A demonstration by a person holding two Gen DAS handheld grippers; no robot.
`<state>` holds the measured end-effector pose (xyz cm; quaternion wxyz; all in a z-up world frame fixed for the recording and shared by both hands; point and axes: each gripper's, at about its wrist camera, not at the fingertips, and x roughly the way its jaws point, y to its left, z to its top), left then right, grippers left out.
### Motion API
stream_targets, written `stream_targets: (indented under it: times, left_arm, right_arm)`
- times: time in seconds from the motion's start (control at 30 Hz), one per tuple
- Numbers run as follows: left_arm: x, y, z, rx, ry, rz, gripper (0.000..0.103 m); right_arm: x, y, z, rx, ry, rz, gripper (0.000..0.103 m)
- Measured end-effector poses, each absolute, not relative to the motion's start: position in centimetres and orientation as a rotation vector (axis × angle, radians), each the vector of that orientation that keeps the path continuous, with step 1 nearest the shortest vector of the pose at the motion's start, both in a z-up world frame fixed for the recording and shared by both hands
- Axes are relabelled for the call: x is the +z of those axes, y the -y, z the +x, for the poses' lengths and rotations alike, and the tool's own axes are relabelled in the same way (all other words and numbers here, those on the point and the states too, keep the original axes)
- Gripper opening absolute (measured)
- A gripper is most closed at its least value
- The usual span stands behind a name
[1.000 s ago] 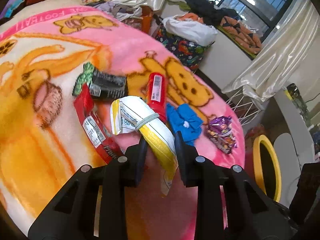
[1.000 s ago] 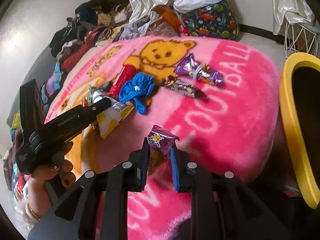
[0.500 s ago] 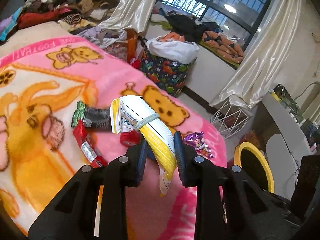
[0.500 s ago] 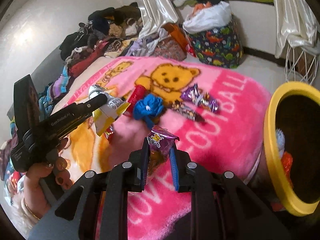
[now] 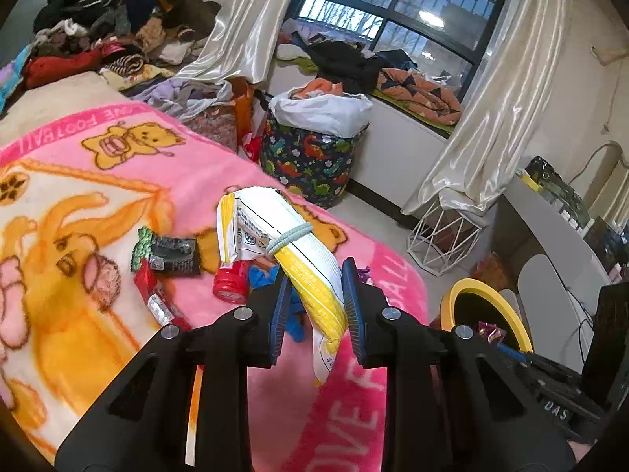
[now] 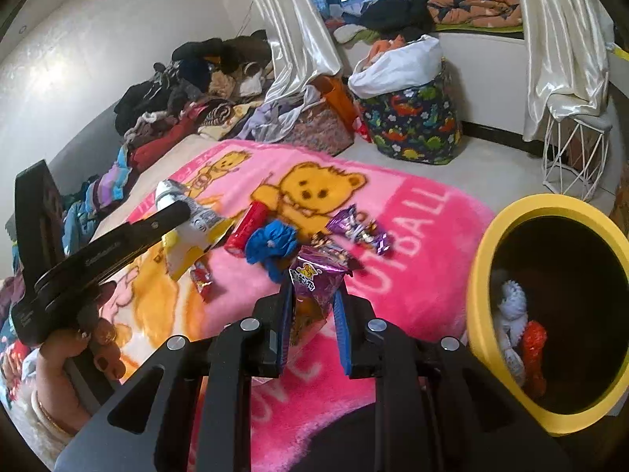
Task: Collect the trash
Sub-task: 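Carry the yellow-white bag and purple chip bag over the yellow bin with both tools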
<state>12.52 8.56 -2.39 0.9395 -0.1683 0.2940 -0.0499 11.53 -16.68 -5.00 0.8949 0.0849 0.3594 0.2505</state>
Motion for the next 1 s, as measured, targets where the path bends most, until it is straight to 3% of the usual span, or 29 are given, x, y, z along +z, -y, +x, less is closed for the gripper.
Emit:
stream_targets:
  times: [1.0]
  left_arm:
    - [-0.1, -0.9, 12.7, -0.233, -0.573, -0.229, 0.02]
  right_arm:
    - [-3.0, 23.8, 11.5, 0.412, -0.646, 0.271, 0.019]
